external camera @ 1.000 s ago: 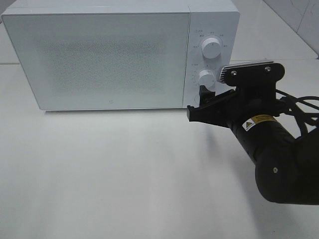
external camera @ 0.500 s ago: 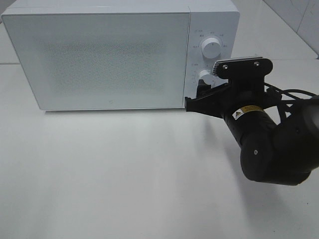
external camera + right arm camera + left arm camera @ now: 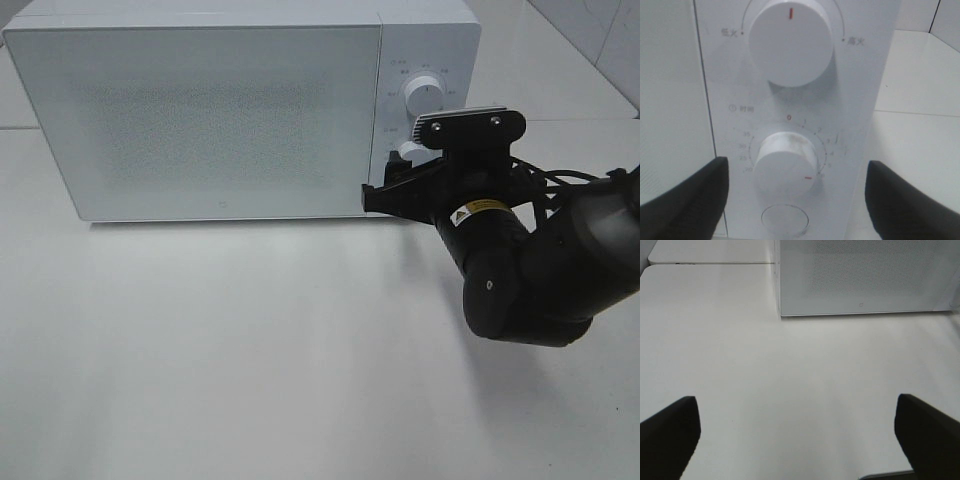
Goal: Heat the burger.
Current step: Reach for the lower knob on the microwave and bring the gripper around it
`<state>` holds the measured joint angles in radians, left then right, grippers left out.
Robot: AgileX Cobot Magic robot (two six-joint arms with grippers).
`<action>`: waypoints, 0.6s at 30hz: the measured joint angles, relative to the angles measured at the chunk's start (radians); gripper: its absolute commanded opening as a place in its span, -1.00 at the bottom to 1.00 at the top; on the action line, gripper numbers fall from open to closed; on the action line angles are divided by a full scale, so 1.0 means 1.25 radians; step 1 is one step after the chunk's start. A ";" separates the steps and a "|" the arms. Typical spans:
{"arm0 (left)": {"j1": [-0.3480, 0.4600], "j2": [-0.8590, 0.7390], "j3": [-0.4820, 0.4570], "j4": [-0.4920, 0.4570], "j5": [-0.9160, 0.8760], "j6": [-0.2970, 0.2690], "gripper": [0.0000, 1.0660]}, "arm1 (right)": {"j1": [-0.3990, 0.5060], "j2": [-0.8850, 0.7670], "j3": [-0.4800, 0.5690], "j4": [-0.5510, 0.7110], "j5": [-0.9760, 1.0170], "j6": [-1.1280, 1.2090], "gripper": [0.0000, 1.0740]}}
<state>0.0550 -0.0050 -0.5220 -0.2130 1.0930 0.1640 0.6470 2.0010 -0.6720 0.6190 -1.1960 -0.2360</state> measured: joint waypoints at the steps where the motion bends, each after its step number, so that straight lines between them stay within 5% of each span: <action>1: 0.000 0.000 0.000 0.000 0.000 0.000 0.83 | -0.002 0.000 -0.005 -0.001 0.000 0.000 0.34; 18: 0.000 0.000 0.000 0.000 0.000 0.000 0.83 | -0.023 0.074 -0.090 -0.018 0.013 0.001 0.33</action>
<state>0.0550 -0.0050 -0.5220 -0.2130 1.0930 0.1640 0.6180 2.0940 -0.7850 0.5960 -1.1800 -0.2350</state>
